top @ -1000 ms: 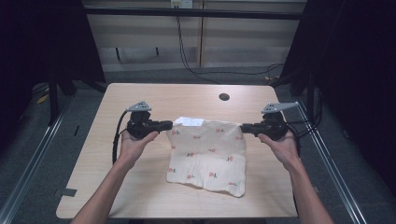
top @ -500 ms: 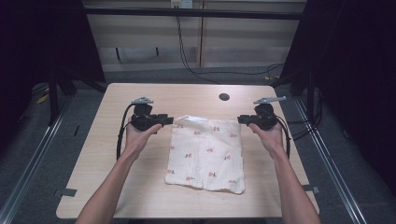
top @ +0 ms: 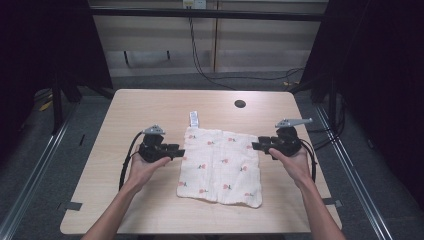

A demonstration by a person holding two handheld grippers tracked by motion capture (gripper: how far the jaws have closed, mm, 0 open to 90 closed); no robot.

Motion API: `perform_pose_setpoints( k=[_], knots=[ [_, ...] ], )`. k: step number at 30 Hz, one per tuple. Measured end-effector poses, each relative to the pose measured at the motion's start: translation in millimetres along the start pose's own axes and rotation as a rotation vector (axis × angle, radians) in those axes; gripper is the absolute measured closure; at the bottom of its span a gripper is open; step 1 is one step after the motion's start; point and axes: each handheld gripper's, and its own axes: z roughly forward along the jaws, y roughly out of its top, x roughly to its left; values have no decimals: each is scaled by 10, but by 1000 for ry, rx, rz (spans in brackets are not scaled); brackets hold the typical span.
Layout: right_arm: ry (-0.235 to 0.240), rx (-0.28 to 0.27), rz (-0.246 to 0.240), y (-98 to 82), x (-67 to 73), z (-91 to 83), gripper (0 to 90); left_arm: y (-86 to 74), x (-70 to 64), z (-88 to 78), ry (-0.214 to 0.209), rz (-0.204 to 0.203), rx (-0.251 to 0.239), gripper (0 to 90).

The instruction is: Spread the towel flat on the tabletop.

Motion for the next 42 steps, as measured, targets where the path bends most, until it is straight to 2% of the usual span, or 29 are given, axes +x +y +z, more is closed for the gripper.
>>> perform_pose_setpoints(
  k=[1,3,4,5,7,10,12,14,15,16,17,18,21,22,24,26,27,30,31,33,35,36,37,38,40,42],
  knots=[
    [0,0,0,0,0,0,562,0,0,0,0,0,0,598],
    [3,19,-20,-106,80,-19,564,-65,-83,-22,-11,30,34,598],
    [7,26,-25,-166,126,-34,572,-90,-116,-49,-10,33,45,594],
    [12,49,-45,-294,210,-57,591,-148,-168,-125,-33,42,51,587],
    [11,51,-48,-359,251,-73,606,-185,-199,-164,-24,54,60,593],
    [39,54,-47,-539,351,-127,643,-328,-312,-224,-45,90,102,634],
    [51,82,-64,-676,454,-155,660,-418,-389,-223,-63,116,122,687],
    [50,98,-67,-715,482,-154,656,-473,-436,-175,-82,92,125,703],
    [35,104,-69,-752,503,-150,653,-485,-462,-139,-83,103,138,707],
    [35,109,-46,-819,498,-122,629,-487,-468,-109,-91,121,143,677],
    [19,114,-41,-844,475,-99,623,-485,-464,-77,-79,126,147,642],
    [11,122,-34,-864,439,-74,610,-467,-398,-24,-61,96,140,621],
    [13,135,-29,-894,378,-26,590,-424,-346,-6,-50,102,143,595],
    [-3,141,-31,-905,354,-10,584,-413,-332,6,-38,111,146,595],
    [-25,139,-24,-915,295,26,580,-418,-275,44,-32,84,143,596],
    [-31,139,-25,-910,287,34,584,-420,-282,50,-38,81,142,596],
    [-41,143,-35,-899,285,46,590,-416,-301,46,-48,93,147,593],
    [-67,166,-54,-868,276,136,603,-434,-346,79,-32,105,166,574],
    [-67,166,-54,-868,276,136,603,-454,-353,102,-16,115,172,574],
    [-71,164,-73,-862,306,158,634,-471,-377,100,-12,136,179,581],
    [-79,168,-92,-859,356,177,706,-493,-399,94,-15,163,175,701],
    [-74,164,-95,-861,357,182,753,-521,-412,75,-34,166,176,736],
    [-74,164,-95,-861,357,182,753,-521,-412,75,-34,166,176,798],
    [-71,163,-94,-863,359,184,790,-531,-418,67,-37,171,182,798],
    [-44,161,-83,-870,367,188,857,-536,-430,50,-42,172,197,880],
    [-32,165,-72,-876,377,182,865,-541,-438,48,-41,169,196,889]
  ],
)
